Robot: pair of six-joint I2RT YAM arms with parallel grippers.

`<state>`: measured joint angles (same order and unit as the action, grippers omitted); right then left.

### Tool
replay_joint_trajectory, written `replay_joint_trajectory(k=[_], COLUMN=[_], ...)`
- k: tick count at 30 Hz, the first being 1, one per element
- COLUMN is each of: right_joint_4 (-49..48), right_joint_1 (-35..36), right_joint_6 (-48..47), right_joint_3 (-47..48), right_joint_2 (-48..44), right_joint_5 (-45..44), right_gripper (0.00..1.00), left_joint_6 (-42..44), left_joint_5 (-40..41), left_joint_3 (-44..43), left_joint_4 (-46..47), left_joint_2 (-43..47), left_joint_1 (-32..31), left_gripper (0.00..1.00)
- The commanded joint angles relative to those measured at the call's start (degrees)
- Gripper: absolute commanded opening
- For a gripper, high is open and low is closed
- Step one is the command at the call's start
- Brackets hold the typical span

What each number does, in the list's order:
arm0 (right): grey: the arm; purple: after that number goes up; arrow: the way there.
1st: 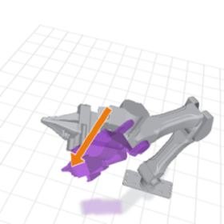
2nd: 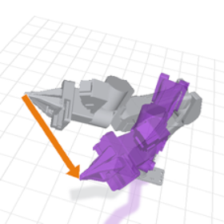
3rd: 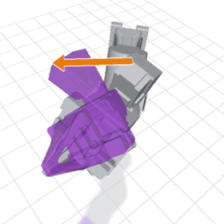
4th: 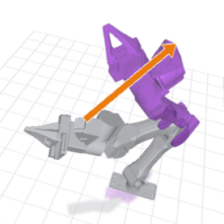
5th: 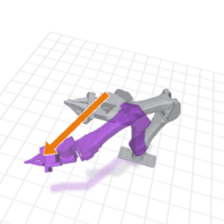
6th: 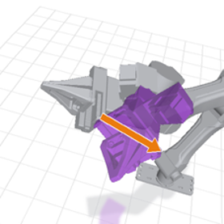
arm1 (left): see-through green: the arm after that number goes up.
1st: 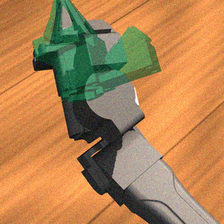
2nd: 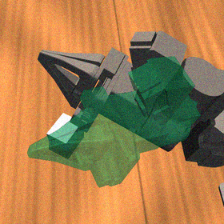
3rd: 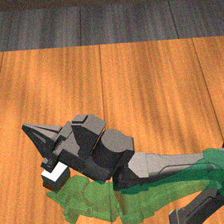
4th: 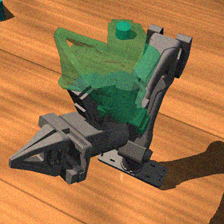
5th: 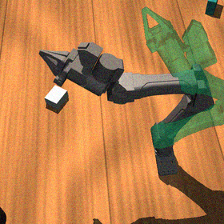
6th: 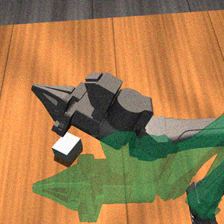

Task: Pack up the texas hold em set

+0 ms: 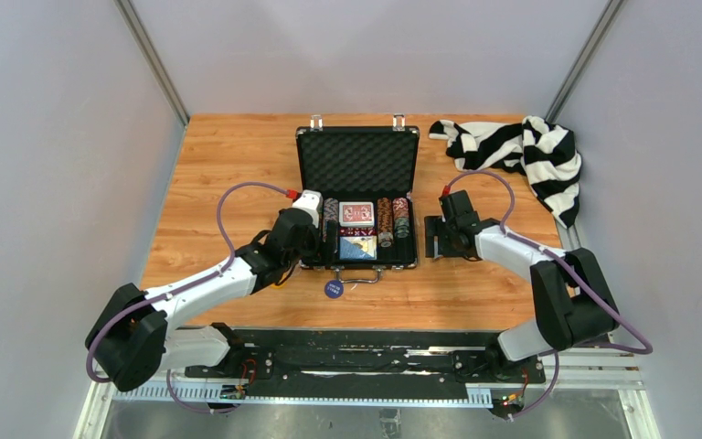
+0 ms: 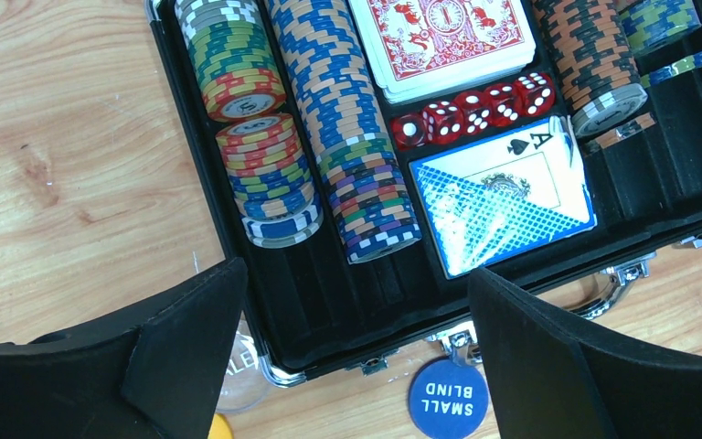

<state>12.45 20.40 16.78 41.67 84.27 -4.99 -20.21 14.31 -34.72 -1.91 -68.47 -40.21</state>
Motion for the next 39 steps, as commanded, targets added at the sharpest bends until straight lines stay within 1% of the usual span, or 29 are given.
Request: replay_joint_trajectory(k=[1, 14, 18, 24, 27, 33, 37, 39], right_joint_4=[3.9, 1.4, 1.0, 1.3, 1.9, 2.3, 2.3, 2.5], right_joint_1=[-0.8, -0.8, -0.8, -0.8, -0.8, -0.8, -0.7, -0.7], right_joint_6=[1.4, 0.8, 0.6, 0.8, 1.1, 1.1, 1.5, 1.6], right_joint_3=[-1.9, -1.1, -1.1, -1.2, -1.2, -1.1, -0.9, -0.7], right_joint_2=[0.2, 4.1, 4.3, 4.0, 3.7, 3.6, 3.6, 3.0], right_joint_5=[0.6, 0.4, 1.1, 1.7, 1.3, 1.7, 2.5, 2.5], right_gripper=[0.79, 0.78, 0.75, 0.65, 0.65, 0.67, 0.53, 0.50], left_joint_6=[-0.7, -0.3, -0.2, -0.3, -0.3, -0.2, -0.2, -0.1], left_joint_5=[-1.0, -0.5, -0.4, -0.6, -0.7, -0.6, -0.7, -0.6], left_joint_3=[-1.5, -1.3, -1.3, -1.5, -1.6, -1.5, -1.5, -1.4], left_joint_4=[0.3, 0.0, 0.0, 0.0, -0.3, -0.5, -0.6, -0.6], left_joint_2=[-0.1, -0.3, -0.6, -0.8, -0.6, 0.0, 0.3, 0.5], left_joint_1=[0.2, 0.2, 0.2, 0.2, 0.2, 0.2, 0.2, 0.2], left_gripper=[0.95, 0.95, 0.95, 0.95, 0.95, 0.95, 0.95, 0.95])
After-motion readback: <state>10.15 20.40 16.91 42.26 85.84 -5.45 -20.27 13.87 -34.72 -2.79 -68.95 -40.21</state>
